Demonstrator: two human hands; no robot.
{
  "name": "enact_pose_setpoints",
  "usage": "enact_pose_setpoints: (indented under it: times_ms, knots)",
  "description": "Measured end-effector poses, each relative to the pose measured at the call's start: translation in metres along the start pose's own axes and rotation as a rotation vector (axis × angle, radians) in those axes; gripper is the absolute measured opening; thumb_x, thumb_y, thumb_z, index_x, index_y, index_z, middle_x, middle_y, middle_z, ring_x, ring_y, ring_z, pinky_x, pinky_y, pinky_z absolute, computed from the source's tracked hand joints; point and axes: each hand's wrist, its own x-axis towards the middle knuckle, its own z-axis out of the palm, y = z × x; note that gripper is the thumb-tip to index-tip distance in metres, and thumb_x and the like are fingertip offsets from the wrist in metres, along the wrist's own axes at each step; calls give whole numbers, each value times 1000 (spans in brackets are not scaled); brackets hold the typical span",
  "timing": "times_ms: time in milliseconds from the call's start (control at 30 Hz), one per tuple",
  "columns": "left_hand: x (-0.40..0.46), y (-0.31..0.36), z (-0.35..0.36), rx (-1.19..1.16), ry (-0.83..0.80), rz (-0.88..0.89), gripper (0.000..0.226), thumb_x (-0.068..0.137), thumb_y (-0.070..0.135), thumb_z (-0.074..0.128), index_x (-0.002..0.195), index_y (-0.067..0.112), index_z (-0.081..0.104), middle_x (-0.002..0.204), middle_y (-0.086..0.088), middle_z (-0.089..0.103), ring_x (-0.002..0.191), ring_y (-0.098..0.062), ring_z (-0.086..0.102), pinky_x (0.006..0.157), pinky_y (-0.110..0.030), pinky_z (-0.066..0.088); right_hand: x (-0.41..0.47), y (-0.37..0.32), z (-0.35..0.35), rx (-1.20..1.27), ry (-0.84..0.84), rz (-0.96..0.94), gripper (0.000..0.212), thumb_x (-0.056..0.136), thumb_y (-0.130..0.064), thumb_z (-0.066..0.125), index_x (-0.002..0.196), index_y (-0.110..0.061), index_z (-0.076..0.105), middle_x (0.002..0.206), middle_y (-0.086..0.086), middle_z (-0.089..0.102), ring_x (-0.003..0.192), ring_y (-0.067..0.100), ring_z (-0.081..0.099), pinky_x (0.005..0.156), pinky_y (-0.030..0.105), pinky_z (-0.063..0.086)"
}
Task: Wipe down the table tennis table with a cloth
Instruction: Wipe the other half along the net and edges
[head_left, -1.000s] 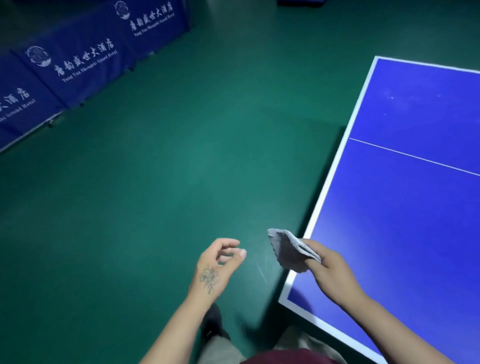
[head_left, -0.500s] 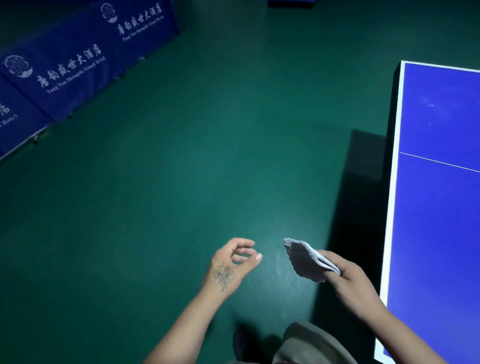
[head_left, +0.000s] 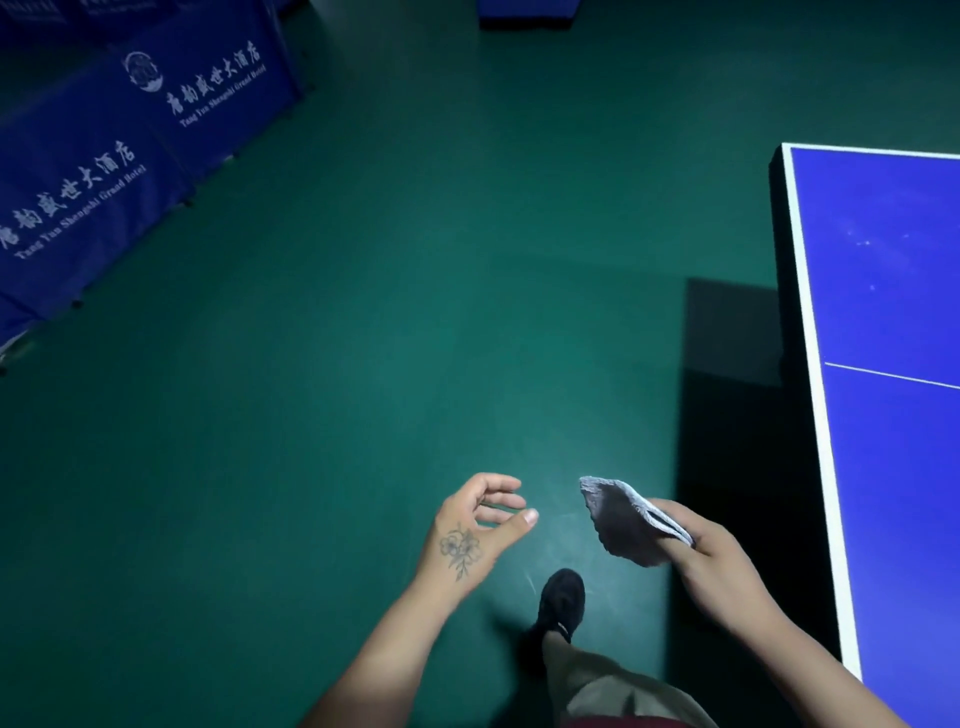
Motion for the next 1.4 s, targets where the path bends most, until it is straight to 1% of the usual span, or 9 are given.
enact_pose_setpoints:
  times_ms: [133,300,433,567,800,967,1133,1233,1400]
  knots:
    - [73,38,2,36,-19,-8,47,71,53,84,111,31,73,103,14,78,90,-10,74,90,-32,60,75,-22,-27,28,18,24,61,98,5,53,108,-51,75,104,-12,78,98,8,70,97,39,51]
    - [163,92,9,57,-37,8,41,75,46,84,112,32,73,105,14,79,91,-9,74,92,-31,59,162,-52,-67,20,37,22,56,99,2,55,109,-50,75,102,-12,77,99,17,69,99,44,52]
    - [231,122,16,51,-61,20,39,76,44,84,112,31,73,104,13,79,89,-8,73,92,-33,59,222,-71,-92,46,95,18,59,99,2,55,111,-52,74,108,-15,78,99,7,69,96,37,51]
    - [311,144,18,46,-98,23,47,72,49,85,113,29,73,106,10,80,92,-11,74,94,-33,60,282,-78,-111,52,136,40,55,100,1,56,115,-49,74,108,-13,77,100,13,70,97,42,52]
    - [479,199,22,69,-260,53,42,76,41,84,114,27,73,105,11,79,90,-9,75,86,-23,56,393,-101,-143,70,309,142,60,100,2,57,113,-55,73,109,-18,77,105,5,70,103,40,50]
    - [593,248,31,153,-427,87,48,71,50,84,112,29,72,103,14,79,89,-10,75,95,-36,59,455,-132,-164,138,428,174,61,100,5,56,114,-52,74,112,-15,78,109,7,72,103,37,52]
    - [676,303,76,185,-543,118,42,75,42,83,113,27,72,102,13,80,85,-7,73,89,-27,57,505,-143,-199,192,527,217,60,99,6,55,118,-48,74,116,-11,78,112,11,72,105,43,53]
    - [718,327,114,199,-614,123,42,75,39,83,113,25,72,102,11,80,84,-8,73,86,-24,57,536,-140,-231,192,588,247,59,101,2,56,116,-53,73,115,-15,77,110,6,71,104,39,52]
    - [795,369,187,248,-689,141,51,69,49,84,114,27,72,103,10,80,87,-10,73,84,-22,56,596,-123,-303,230,662,277,54,102,-3,55,114,-53,72,108,-16,77,99,4,69,94,36,52]
